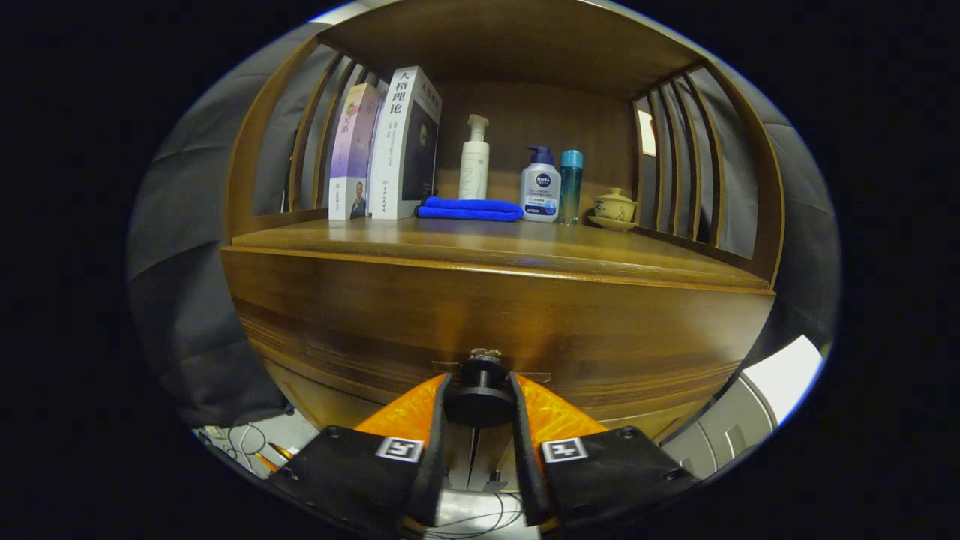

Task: Pull open the drawer, take out the items inside it, and place them on the countertop above the cabinet.

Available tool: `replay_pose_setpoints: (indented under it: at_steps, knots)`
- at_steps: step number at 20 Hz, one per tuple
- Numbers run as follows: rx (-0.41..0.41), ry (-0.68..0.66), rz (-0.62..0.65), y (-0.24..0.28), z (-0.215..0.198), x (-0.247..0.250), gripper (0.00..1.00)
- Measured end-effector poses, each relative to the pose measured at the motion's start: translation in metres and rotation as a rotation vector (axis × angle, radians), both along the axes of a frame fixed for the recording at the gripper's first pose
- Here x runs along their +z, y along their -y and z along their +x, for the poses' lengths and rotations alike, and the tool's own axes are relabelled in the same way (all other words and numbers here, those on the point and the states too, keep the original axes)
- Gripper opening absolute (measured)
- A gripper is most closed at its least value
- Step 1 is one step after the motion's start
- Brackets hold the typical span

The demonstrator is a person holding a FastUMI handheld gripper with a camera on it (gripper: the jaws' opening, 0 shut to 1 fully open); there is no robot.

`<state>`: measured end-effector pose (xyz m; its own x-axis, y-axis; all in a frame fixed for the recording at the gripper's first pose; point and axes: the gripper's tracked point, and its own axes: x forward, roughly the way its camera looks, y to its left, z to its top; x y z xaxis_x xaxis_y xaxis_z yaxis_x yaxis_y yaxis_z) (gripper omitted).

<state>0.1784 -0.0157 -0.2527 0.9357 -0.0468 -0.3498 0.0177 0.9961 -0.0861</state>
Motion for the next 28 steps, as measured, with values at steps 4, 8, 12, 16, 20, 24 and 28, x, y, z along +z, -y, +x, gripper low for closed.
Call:
replay_pose_setpoints:
  at_steps: [4, 8, 12, 16, 20, 24, 28]
  knots:
    - [0.009, 0.011, 0.039, -0.001, 0.002, -0.002, 0.32]
    - [0.015, -0.006, 0.048, -0.001, 0.000, -0.002, 0.31]
    - [0.015, -0.005, 0.036, -0.001, -0.014, -0.001, 0.32]
    - [0.024, -0.002, 0.029, 0.000, -0.036, -0.001, 0.31]
    - [0.042, -0.002, 0.014, -0.002, -0.060, 0.000, 0.31]
    - [0.044, -0.009, 0.034, -0.004, -0.078, 0.000, 0.31]
    - [0.051, -0.006, 0.021, -0.005, -0.095, 0.002, 0.32]
